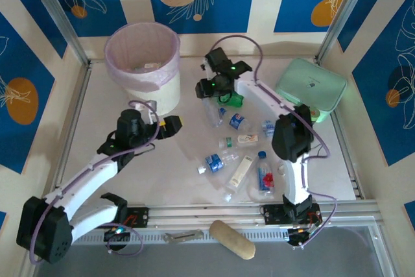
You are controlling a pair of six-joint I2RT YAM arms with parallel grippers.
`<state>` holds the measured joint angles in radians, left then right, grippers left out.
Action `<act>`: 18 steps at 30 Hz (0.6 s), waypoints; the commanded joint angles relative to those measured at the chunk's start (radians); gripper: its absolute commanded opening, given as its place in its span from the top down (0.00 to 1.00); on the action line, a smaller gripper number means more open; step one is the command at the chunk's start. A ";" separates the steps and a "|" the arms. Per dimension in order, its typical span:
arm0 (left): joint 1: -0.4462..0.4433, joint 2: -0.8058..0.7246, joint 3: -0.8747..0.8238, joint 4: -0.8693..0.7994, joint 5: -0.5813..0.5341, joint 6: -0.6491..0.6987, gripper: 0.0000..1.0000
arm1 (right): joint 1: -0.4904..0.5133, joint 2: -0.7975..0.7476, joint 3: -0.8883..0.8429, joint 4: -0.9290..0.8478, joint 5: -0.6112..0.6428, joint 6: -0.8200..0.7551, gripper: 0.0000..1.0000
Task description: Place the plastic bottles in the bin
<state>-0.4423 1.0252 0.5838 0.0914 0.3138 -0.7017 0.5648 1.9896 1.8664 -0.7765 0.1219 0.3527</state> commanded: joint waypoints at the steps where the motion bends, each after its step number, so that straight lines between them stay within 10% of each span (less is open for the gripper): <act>1: -0.067 0.056 0.038 0.116 0.014 0.014 0.00 | -0.021 -0.102 -0.116 0.137 -0.063 0.164 0.52; 18: -0.268 0.399 0.212 0.306 0.043 0.003 0.01 | -0.031 -0.432 -0.536 0.495 -0.067 0.441 0.55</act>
<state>-0.6971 1.3979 0.7582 0.3439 0.3325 -0.7055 0.5259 1.6054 1.3491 -0.3508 0.0734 0.7437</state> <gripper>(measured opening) 0.993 0.498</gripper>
